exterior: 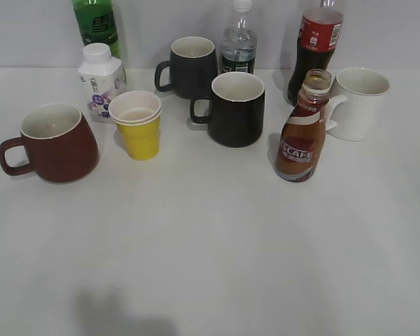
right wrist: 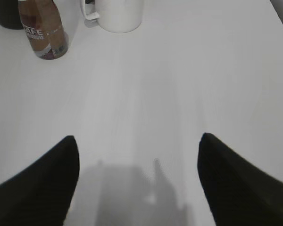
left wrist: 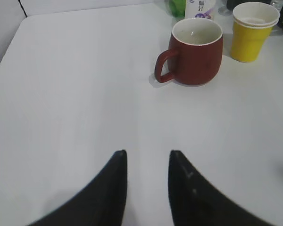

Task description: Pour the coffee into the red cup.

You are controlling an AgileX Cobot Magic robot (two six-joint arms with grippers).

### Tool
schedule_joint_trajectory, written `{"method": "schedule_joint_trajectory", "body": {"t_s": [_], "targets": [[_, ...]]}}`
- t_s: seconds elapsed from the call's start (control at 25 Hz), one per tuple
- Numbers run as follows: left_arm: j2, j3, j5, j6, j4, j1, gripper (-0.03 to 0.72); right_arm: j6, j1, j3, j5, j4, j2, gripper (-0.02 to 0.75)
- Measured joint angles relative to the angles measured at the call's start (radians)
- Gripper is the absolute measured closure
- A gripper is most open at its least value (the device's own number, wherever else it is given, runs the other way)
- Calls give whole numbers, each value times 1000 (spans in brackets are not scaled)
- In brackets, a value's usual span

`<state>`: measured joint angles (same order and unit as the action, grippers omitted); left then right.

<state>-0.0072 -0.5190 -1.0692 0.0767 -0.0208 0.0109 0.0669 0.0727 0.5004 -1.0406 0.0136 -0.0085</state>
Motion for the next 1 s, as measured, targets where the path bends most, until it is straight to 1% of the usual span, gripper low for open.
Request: {"method": "schedule_joint_trajectory", "body": {"t_s": [1.0], "targets": [[0,0,0,0,0,0,449,0,0,0,0,0,0,152]]}}
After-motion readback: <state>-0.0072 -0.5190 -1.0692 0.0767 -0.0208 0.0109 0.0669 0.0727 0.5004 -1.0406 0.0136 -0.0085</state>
